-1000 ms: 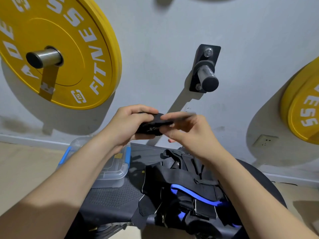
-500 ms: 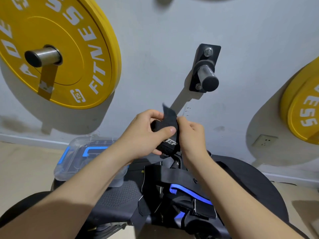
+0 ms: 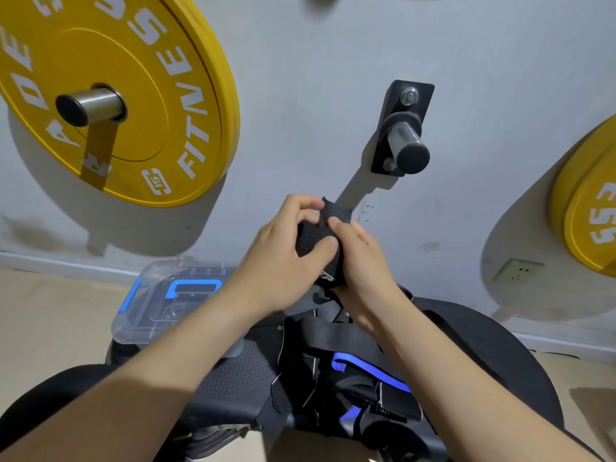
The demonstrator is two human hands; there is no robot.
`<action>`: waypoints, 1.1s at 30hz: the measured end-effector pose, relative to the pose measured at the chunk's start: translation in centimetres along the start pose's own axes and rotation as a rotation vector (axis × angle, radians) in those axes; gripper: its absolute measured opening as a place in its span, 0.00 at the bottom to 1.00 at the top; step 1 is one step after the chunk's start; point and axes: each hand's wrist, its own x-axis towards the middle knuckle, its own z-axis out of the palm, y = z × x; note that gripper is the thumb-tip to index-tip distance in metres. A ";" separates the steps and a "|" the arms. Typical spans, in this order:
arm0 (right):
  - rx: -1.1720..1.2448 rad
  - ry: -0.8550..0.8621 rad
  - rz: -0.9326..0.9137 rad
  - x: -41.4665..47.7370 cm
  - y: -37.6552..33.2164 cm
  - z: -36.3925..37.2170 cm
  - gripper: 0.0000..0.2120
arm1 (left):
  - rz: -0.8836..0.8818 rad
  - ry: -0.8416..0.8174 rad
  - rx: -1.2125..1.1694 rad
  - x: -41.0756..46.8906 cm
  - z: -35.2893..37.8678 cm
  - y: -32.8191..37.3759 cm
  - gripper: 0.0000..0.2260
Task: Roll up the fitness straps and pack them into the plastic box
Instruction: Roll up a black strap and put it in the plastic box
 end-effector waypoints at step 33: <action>-0.460 -0.636 0.156 -0.9 4.4 4.9 0.19 | -0.400 -0.180 -0.252 -7.9 -7.0 -11.6 0.13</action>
